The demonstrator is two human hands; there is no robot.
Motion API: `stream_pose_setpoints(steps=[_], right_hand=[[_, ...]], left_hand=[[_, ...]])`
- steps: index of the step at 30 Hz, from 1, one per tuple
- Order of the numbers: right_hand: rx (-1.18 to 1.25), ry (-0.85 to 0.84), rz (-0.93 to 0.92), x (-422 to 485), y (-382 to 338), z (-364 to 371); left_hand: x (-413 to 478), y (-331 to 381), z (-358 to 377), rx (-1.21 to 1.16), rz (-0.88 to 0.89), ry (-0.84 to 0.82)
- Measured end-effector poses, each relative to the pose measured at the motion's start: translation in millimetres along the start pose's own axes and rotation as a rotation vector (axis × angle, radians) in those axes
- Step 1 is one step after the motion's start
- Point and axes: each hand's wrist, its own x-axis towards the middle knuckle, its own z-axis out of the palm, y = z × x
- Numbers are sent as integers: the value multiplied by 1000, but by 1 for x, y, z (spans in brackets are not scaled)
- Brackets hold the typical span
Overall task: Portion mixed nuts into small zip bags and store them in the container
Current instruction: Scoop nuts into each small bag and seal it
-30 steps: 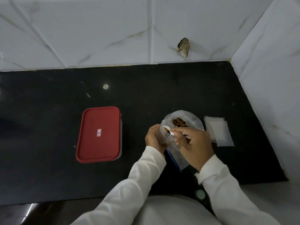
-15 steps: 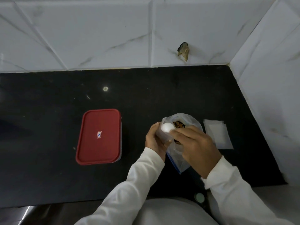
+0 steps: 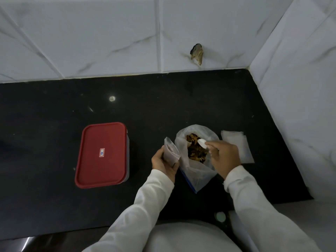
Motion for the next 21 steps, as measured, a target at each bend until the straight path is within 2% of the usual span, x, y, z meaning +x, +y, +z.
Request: stream_pose_setpoints(steps=[7, 13, 21], right_hand=[[-177, -189, 2, 3, -2, 12], [21, -65, -3, -12, 2, 8], [207, -189, 217, -2, -10, 17]], left_hand=[[9, -14, 2, 52, 21, 11], [9, -17, 4, 67, 49, 20], [5, -17, 9, 53, 29, 33]])
